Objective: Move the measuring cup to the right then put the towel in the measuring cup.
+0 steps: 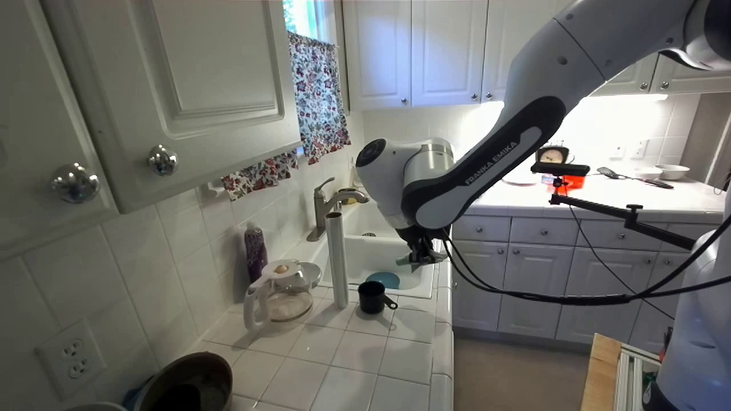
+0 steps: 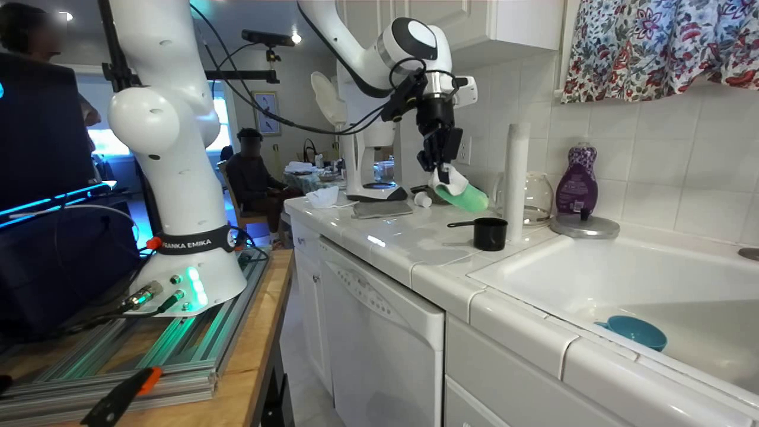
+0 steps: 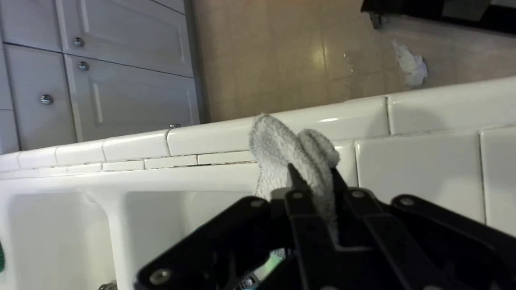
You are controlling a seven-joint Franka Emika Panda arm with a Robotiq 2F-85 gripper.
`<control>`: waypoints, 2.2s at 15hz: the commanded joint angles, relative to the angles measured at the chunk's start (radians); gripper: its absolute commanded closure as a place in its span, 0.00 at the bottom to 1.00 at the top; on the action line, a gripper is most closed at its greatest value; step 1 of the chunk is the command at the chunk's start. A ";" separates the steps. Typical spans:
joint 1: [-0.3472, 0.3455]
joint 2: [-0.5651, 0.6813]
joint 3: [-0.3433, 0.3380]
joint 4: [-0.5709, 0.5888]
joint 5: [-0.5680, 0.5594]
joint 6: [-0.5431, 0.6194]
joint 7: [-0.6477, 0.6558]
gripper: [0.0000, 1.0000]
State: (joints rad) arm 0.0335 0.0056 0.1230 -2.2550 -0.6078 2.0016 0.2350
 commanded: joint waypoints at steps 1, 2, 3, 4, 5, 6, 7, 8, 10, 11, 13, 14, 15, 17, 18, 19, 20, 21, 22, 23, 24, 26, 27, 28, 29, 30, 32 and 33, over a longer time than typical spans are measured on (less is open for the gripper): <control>0.051 0.035 0.008 0.061 -0.061 -0.149 -0.092 0.96; 0.062 0.041 0.013 0.069 -0.084 -0.173 -0.116 0.96; 0.052 0.010 -0.003 0.032 -0.043 -0.114 -0.072 0.85; 0.062 0.015 0.001 0.039 -0.053 -0.135 -0.084 0.85; 0.067 0.019 0.003 0.042 -0.058 -0.142 -0.089 0.85; 0.069 0.022 0.003 0.044 -0.061 -0.144 -0.092 0.85; 0.069 0.023 0.003 0.044 -0.062 -0.144 -0.093 0.85; 0.069 0.025 0.003 0.045 -0.063 -0.145 -0.094 0.96; 0.065 0.048 -0.002 0.067 -0.105 -0.142 -0.161 0.96; 0.064 0.059 -0.003 0.078 -0.119 -0.140 -0.193 0.96; 0.064 0.082 -0.007 0.103 -0.160 -0.139 -0.256 0.96; 0.065 0.094 -0.008 0.118 -0.178 -0.145 -0.280 0.96; 0.063 0.101 -0.009 0.126 -0.183 -0.130 -0.312 0.96; 0.062 0.129 -0.011 0.153 -0.198 -0.116 -0.356 0.96; 0.061 0.141 -0.012 0.166 -0.190 -0.098 -0.383 0.96; 0.060 0.157 -0.011 0.181 -0.173 -0.083 -0.410 0.96; 0.061 0.170 -0.010 0.193 -0.172 -0.074 -0.432 0.96; 0.060 0.187 -0.010 0.207 -0.167 -0.063 -0.460 0.96; 0.062 0.203 -0.010 0.221 -0.172 -0.062 -0.473 0.96; 0.062 0.217 -0.010 0.231 -0.176 -0.058 -0.488 0.96; 0.061 0.232 -0.011 0.245 -0.177 -0.048 -0.508 0.96; 0.064 0.269 -0.011 0.279 -0.177 -0.046 -0.534 0.96; 0.067 0.282 -0.009 0.292 -0.178 -0.048 -0.542 0.96; 0.071 0.298 -0.007 0.309 -0.177 -0.057 -0.552 0.96; 0.075 0.311 -0.006 0.322 -0.176 -0.064 -0.559 0.96; 0.077 0.327 -0.005 0.337 -0.173 -0.071 -0.567 0.96; 0.081 0.350 0.000 0.359 -0.165 -0.068 -0.595 0.96; 0.085 0.364 0.002 0.371 -0.166 -0.072 -0.603 0.96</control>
State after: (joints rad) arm 0.1039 0.3161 0.1217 -1.9478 -0.7750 1.9547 -0.3207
